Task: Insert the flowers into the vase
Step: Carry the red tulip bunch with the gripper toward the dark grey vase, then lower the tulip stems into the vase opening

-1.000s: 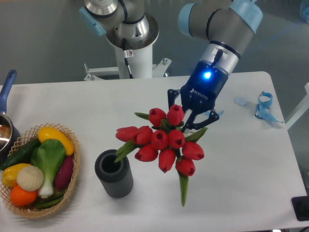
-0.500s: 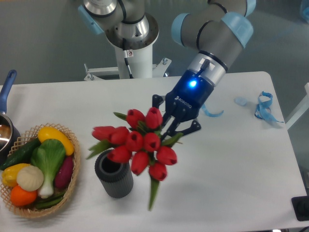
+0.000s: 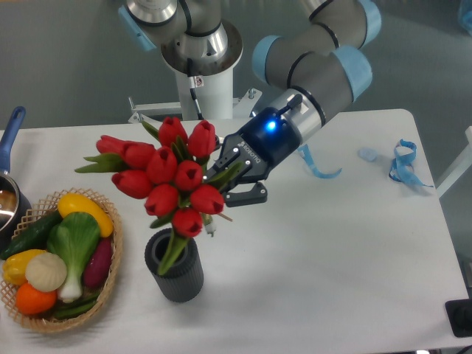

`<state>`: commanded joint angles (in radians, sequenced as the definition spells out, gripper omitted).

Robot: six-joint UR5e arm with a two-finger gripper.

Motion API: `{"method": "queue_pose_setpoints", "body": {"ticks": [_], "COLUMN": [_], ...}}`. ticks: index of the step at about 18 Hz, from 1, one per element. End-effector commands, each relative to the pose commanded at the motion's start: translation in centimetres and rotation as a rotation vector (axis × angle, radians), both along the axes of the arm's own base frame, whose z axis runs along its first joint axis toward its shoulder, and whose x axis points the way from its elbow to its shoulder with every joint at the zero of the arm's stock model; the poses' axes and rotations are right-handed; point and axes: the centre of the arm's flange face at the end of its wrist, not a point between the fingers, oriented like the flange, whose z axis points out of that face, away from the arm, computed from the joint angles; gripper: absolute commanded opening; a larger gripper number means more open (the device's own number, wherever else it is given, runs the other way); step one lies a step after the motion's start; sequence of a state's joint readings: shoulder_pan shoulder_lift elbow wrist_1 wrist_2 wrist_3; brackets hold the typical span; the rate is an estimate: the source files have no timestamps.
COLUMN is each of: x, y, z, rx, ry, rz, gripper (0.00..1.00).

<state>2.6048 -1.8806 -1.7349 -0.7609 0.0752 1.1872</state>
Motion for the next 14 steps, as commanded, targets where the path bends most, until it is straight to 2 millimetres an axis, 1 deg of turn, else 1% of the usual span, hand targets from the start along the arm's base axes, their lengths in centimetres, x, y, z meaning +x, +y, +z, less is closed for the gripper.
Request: {"method": "queue_pose_setpoints", "body": {"ticks": [3, 4, 8, 10, 12, 14], "x": [0.2, 0.3, 0.9, 1.0, 1.5, 1.5], "y": [0.4, 0.9, 1.5, 2.0, 2.4, 2.7], "z": [-0.6, -1.4, -1.6, -2.8, -3.2, -4.1], "rx": [0.027, 0.019, 0.021, 0.01, 0.005, -0.004], "ry": [-0.034, -0.044, -0.047, -0.064, -0.072, -0.083], "rz": [-0.022, -0.029, -0.044, -0.052, -0.063, -0.065], "gripper": [0.1, 0.1, 0.1, 0.1, 0.1, 0.1]}}
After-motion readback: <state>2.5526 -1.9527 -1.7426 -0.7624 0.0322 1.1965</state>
